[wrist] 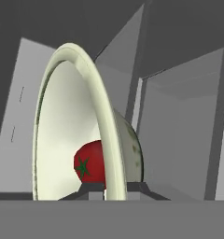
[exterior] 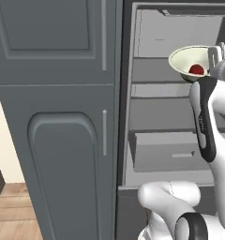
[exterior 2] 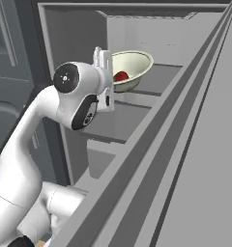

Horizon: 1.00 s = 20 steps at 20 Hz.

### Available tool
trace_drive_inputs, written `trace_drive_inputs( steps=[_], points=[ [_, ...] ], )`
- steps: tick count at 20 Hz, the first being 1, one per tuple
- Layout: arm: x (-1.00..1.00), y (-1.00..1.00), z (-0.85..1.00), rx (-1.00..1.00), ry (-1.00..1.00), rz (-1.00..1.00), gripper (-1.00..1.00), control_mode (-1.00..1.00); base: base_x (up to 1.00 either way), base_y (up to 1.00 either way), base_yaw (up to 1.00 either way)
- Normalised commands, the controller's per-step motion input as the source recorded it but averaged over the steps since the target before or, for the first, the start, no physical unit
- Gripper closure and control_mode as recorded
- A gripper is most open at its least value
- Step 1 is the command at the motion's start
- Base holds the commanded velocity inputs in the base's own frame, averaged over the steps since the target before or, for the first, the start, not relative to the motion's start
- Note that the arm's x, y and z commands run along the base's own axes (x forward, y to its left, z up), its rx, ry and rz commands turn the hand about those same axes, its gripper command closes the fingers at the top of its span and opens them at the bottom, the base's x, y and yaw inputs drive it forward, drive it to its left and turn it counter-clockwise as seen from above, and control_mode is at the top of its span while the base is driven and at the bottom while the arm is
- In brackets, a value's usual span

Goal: Move the glass cup from next to the sink to the open cabinet. Then, move the bowl with the tomato to the fridge to clear the area for faucet cleaning.

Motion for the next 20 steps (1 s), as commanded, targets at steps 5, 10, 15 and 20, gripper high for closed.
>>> trace_drive_inputs(
  steps=[5, 10, 15, 20],
  points=[
    [0.93, -0.11, -0.18, 0.01, 0.07, 0.0, 1.0, -1.0, 0.0, 0.0, 0.0],
    [0.89, -0.32, -0.17, 0.0, 0.01, 0.0, 1.0, -1.0, 0.0, 0.0, 0.0],
    [0.61, -0.3, -0.13, 0.0, 0.0, 0.0, 1.0, -1.0, 0.0, 0.0, 0.0],
    [0.44, -0.23, -0.13, 0.05, 0.0, 0.0, 1.0, -1.0, 0.0, 0.0, 0.0]
  ],
)
